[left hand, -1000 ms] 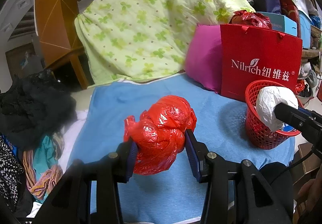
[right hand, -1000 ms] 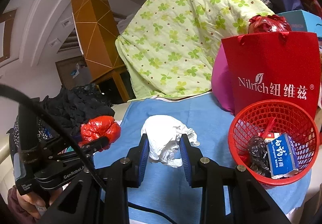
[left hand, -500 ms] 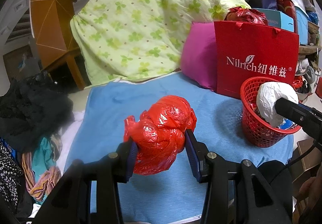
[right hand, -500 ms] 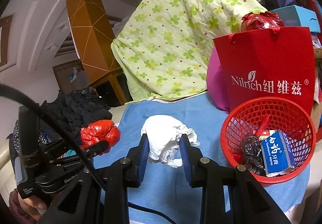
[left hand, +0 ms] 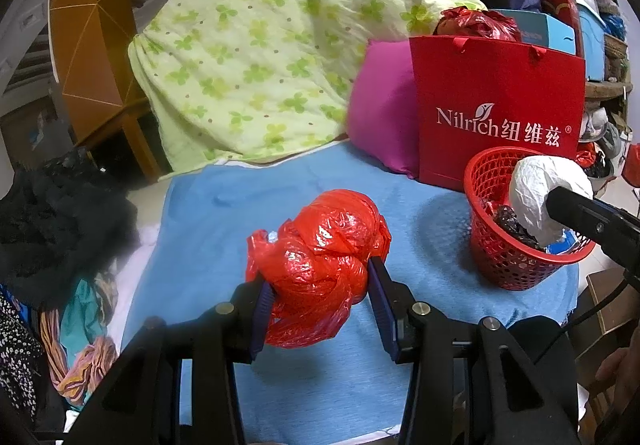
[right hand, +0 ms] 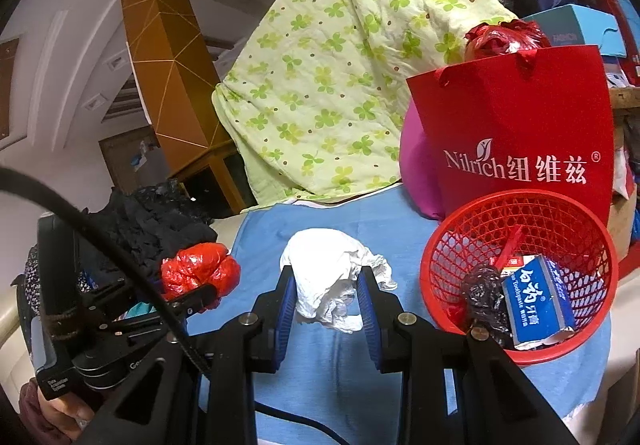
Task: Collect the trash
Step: 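Hold the red bag with the left tool while the right tool holds the tissue, then lower the red bag and tissue into the red mesh basket and open both tools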
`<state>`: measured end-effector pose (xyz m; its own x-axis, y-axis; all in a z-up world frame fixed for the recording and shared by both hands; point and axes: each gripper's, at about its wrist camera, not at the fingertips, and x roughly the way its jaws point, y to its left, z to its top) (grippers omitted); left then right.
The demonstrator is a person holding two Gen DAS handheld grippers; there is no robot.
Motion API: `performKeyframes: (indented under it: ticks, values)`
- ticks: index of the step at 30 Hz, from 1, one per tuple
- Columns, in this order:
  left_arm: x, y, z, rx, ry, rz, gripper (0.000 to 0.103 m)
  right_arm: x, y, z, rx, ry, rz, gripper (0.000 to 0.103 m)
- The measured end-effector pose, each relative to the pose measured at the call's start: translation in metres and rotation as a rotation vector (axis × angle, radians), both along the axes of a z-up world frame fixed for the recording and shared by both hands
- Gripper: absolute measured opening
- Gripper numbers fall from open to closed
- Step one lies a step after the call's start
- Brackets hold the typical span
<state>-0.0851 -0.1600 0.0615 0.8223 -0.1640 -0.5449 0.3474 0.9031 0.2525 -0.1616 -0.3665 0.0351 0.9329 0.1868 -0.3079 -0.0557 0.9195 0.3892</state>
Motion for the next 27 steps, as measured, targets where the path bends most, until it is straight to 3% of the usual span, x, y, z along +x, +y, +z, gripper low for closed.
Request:
performKeyframes:
  ticks: [27]
  values:
    - [-0.007,-0.039,-0.002,0.051,0.002,-0.073,0.047,-0.014,-0.037,-0.007,0.058,-0.006,-0.063,0.033]
